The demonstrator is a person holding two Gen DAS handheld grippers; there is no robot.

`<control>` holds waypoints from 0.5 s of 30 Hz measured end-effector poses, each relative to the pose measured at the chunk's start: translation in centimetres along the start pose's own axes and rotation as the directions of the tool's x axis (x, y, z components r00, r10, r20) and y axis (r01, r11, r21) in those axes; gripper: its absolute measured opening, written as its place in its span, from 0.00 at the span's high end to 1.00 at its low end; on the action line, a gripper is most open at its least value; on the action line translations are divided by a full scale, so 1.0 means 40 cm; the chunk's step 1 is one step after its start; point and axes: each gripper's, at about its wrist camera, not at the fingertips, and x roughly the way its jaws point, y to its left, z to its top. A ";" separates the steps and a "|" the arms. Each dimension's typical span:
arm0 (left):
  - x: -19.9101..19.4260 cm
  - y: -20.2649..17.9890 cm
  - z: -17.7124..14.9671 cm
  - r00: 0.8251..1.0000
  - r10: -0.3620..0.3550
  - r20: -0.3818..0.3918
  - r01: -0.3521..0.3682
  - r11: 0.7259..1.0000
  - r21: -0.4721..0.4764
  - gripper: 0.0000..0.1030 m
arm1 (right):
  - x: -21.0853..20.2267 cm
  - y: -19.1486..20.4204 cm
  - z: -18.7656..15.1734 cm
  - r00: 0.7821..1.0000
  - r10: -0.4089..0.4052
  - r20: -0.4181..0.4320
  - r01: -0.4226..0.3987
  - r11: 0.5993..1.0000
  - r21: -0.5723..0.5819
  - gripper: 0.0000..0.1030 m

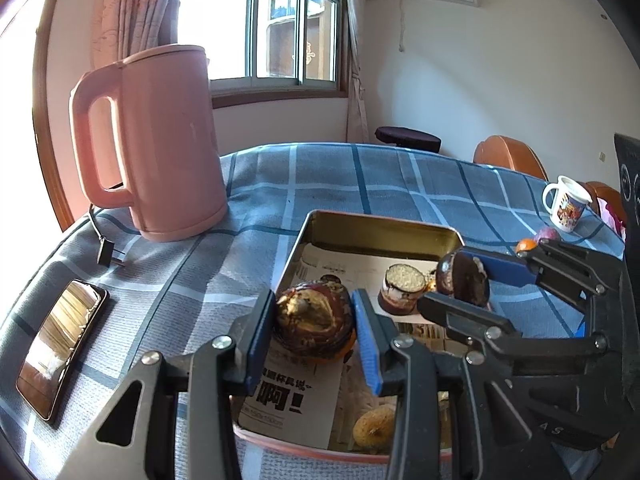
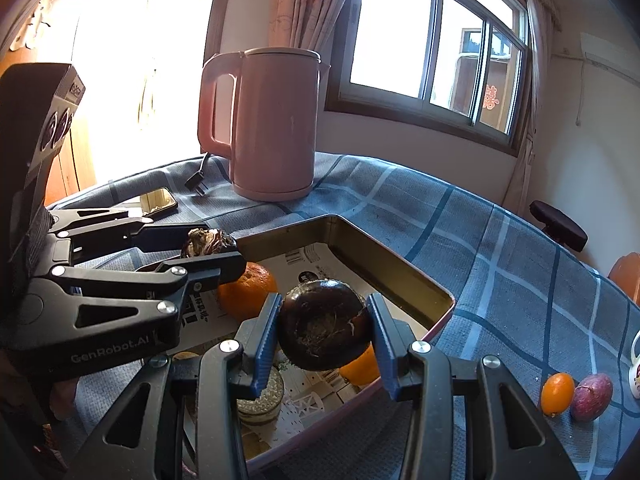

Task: Organize fruits
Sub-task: 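Drop cracked fruit into tin from left tool while right tool drops dark fruit there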

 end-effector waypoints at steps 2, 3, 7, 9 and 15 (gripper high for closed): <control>0.007 -0.002 -0.001 1.000 -0.005 -0.017 0.005 1.000 0.008 0.60 | 0.006 0.001 0.000 1.000 0.002 -0.013 -0.002 1.000 -0.003 0.56; 0.008 -0.002 -0.001 1.000 -0.006 -0.021 0.006 1.000 0.008 0.60 | 0.008 0.001 0.000 1.000 0.002 -0.017 -0.002 1.000 -0.002 0.56; 0.015 -0.003 0.000 0.999 -0.013 -0.037 0.014 1.000 0.009 0.60 | 0.019 0.003 0.000 0.999 0.006 -0.041 -0.006 1.000 -0.003 0.56; 0.020 -0.004 -0.001 0.999 -0.013 -0.045 0.014 1.000 0.011 0.60 | 0.024 0.003 0.000 0.999 0.009 -0.051 -0.009 1.000 -0.003 0.56; 0.028 -0.003 -0.002 0.998 -0.010 -0.063 0.011 1.000 0.009 0.60 | 0.040 -0.002 -0.005 0.995 0.028 -0.093 -0.028 1.000 0.004 0.56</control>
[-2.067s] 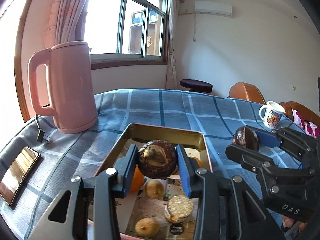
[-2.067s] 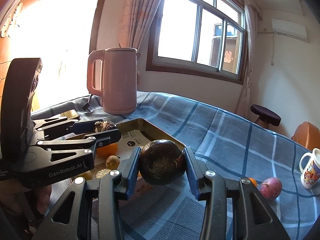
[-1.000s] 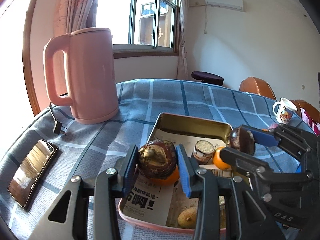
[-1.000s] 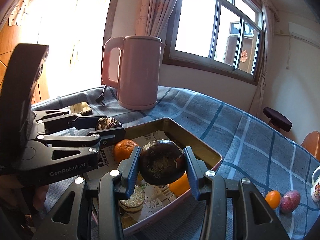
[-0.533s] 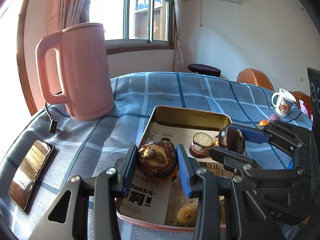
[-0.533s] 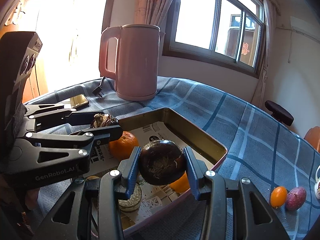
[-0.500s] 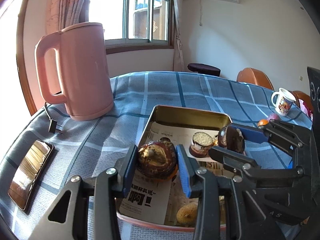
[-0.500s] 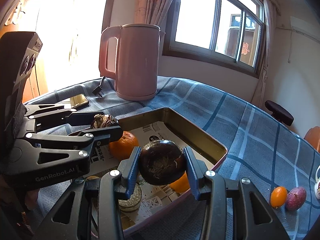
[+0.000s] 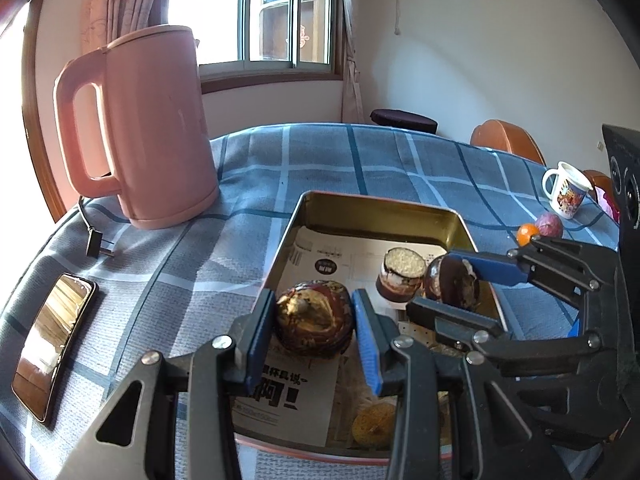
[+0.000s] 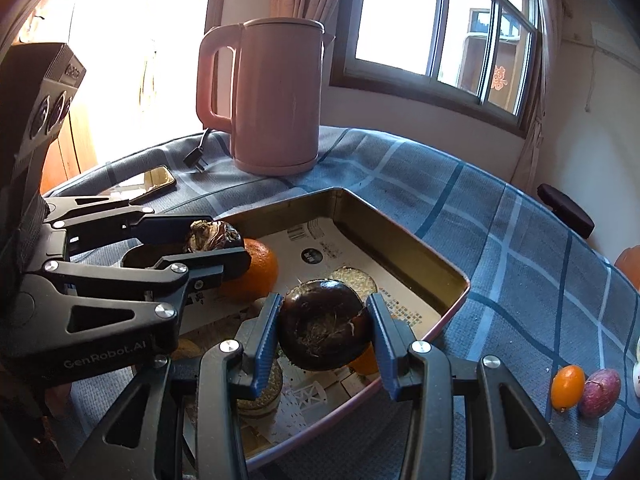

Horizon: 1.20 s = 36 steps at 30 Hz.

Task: Organize fruits
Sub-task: 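Drop cracked fruit into tin from left tool while right tool drops dark fruit there, then grasp the orange with the left tool while the right tool grasps the purple round fruit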

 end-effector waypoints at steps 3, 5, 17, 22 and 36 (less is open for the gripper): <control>0.001 -0.002 0.000 1.000 0.011 0.000 -0.011 1.000 0.003 0.60 | 0.007 0.002 -0.001 1.000 0.007 -0.018 -0.007 1.000 -0.006 0.55; -0.001 -0.004 0.000 1.000 0.017 0.003 -0.017 1.000 0.008 0.59 | 0.005 0.004 -0.002 1.000 0.003 -0.016 -0.003 1.000 -0.009 0.54; -0.023 -0.029 0.002 0.999 0.037 0.039 -0.037 0.999 0.002 0.20 | -0.038 -0.013 -0.019 0.999 -0.040 0.005 0.041 0.999 -0.023 0.41; -0.055 -0.042 0.021 0.995 0.026 0.092 -0.023 0.999 -0.031 0.09 | -0.099 -0.062 -0.020 0.997 -0.058 0.049 0.057 0.998 0.027 0.37; -0.024 -0.373 0.092 0.987 -0.127 0.102 0.107 0.977 0.183 0.06 | -0.256 -0.440 -0.108 0.929 -0.370 0.019 0.340 0.873 0.348 0.35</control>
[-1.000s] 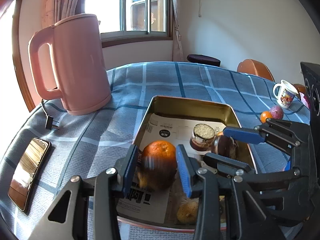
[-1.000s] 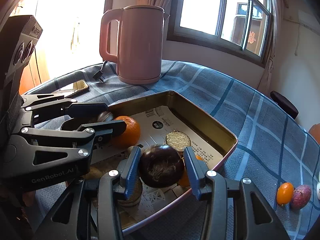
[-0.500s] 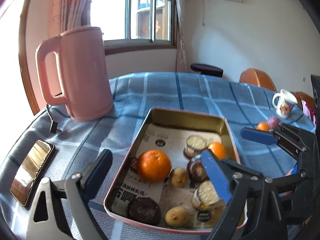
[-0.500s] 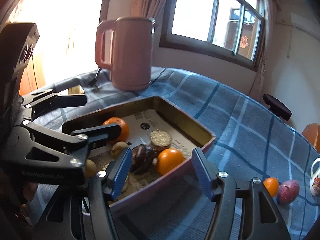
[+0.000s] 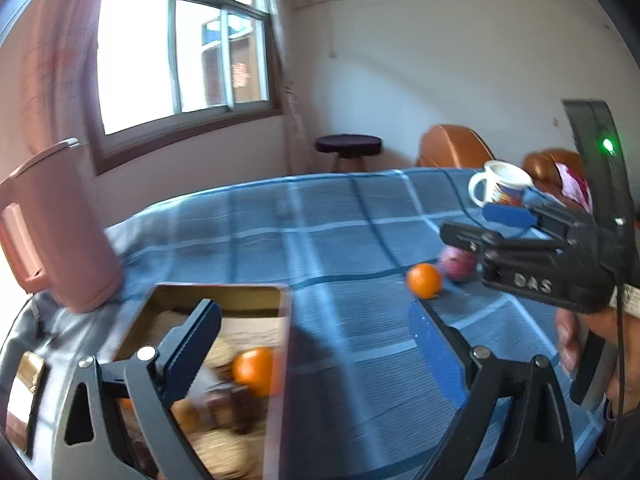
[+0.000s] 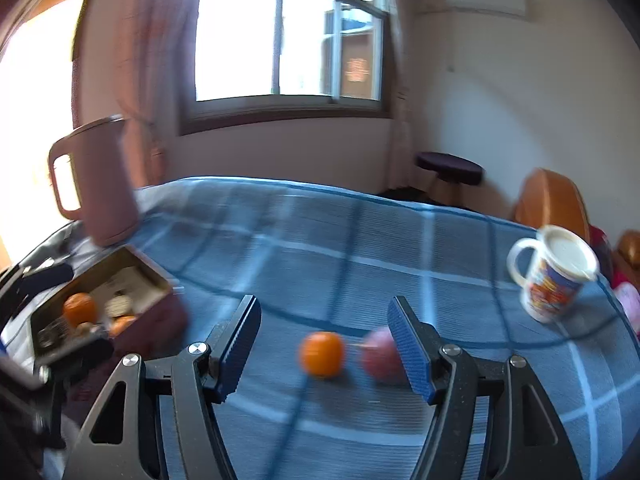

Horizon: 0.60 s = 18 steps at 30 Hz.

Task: Organize fruits
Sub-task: 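Grasp the orange with the left tool while the right tool grasps the purple round fruit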

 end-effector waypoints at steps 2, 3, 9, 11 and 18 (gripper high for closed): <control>0.036 -0.034 0.011 1.000 -0.005 -0.020 0.005 1.000 0.010 0.06 | 0.016 -0.031 -0.004 0.999 -0.028 -0.017 0.029 0.999 0.019 0.35; 0.055 -0.045 0.016 1.000 -0.004 -0.030 0.005 1.000 0.008 0.06 | 0.028 -0.043 -0.006 0.999 -0.036 -0.032 0.037 0.999 0.025 0.35; 0.162 -0.075 0.036 0.995 0.033 -0.090 -0.035 0.999 -0.012 0.06 | 0.102 -0.096 -0.014 0.991 -0.069 -0.117 0.076 0.995 0.058 0.34; 0.186 -0.069 0.044 0.994 0.052 -0.095 -0.054 0.998 -0.024 0.06 | 0.128 -0.108 -0.017 0.989 -0.052 -0.140 0.064 0.994 0.086 0.34; 0.222 -0.063 0.046 0.993 0.048 -0.106 -0.054 0.997 -0.060 0.06 | 0.211 -0.125 -0.047 0.968 0.023 -0.251 0.014 0.989 0.146 0.35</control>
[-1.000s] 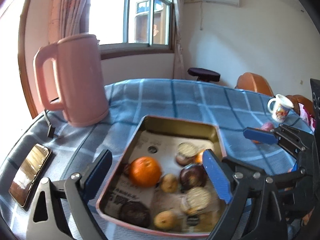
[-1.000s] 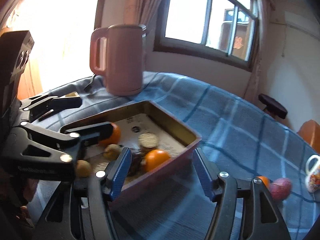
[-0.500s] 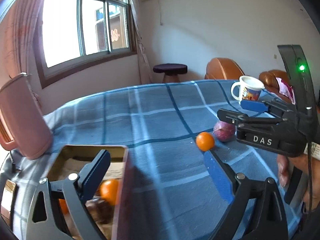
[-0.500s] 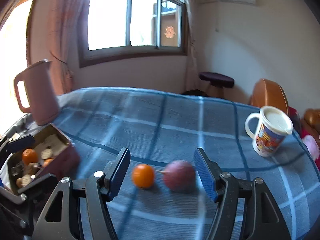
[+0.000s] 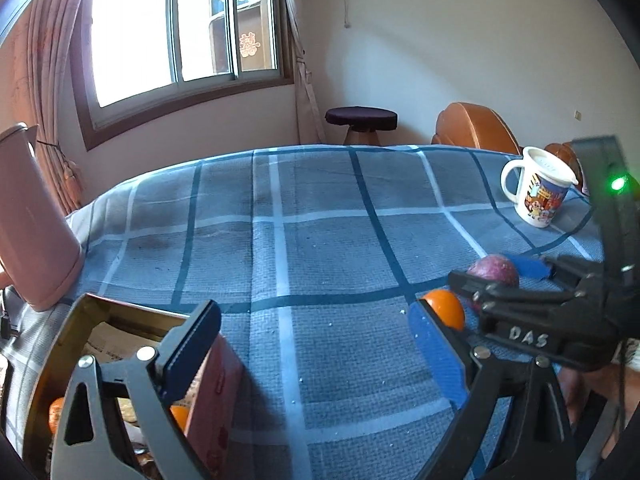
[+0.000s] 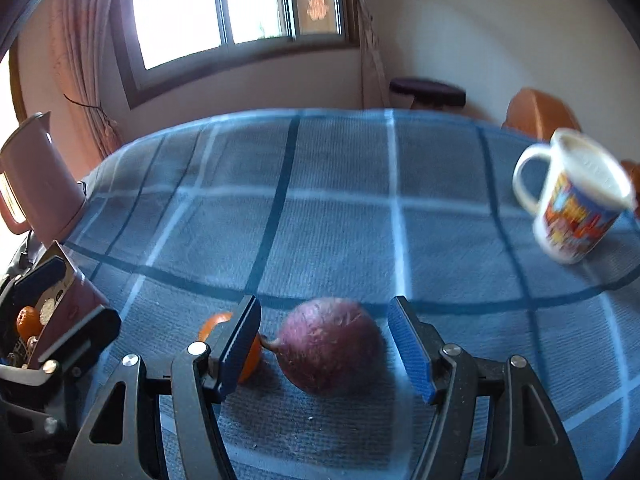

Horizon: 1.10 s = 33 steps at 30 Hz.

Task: Organize fruits
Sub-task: 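Grasp the orange with the left tool while the right tool grasps the purple round fruit, then lift the orange with the left tool while the right tool lifts the purple fruit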

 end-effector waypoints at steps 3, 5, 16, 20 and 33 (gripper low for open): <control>0.012 -0.008 -0.001 1.000 -0.016 -0.011 0.016 1.000 -0.005 0.06 | 0.008 -0.026 -0.008 0.999 0.036 -0.025 -0.034 0.998 0.047 0.45; 0.017 -0.016 -0.003 0.999 -0.034 -0.017 0.034 0.999 -0.006 0.06 | 0.000 -0.029 -0.016 0.998 0.052 -0.021 -0.051 0.997 0.053 0.47; 0.052 -0.105 0.000 0.989 -0.128 -0.070 0.132 0.990 0.057 0.09 | -0.077 -0.108 -0.052 0.997 -0.045 0.060 0.038 0.993 0.113 0.48; 0.080 -0.142 0.004 0.977 -0.175 -0.122 0.185 0.980 0.075 0.18 | -0.114 -0.149 -0.067 0.992 -0.073 0.102 0.055 0.985 0.166 0.48; 0.145 -0.157 0.005 0.928 -0.291 -0.232 0.302 0.953 0.013 0.62 | -0.100 -0.107 -0.060 0.993 -0.073 0.091 0.066 0.995 0.070 0.47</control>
